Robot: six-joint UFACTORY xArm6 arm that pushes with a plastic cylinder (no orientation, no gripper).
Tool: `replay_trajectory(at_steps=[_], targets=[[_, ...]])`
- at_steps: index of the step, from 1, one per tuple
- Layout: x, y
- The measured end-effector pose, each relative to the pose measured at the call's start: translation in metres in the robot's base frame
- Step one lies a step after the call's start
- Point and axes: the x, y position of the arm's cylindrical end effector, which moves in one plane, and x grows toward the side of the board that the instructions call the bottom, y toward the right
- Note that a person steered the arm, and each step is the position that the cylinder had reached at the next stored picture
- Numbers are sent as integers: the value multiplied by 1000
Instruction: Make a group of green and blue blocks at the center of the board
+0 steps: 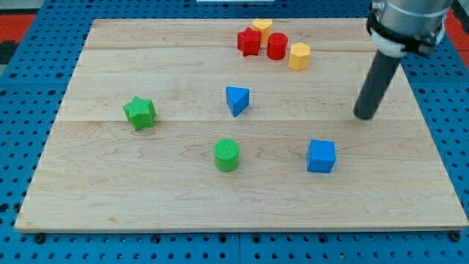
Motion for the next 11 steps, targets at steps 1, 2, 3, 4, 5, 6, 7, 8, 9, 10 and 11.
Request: replay_trajectory(at_steps=[1,2,3,4,5,6,7,8,9,10,11], targets=[[64,-23],[71,-116],[32,-186],[71,-167],[104,-222],[54,-227],[37,-242],[38,-352],[-1,-406],[-18,-324],[-13,-255]])
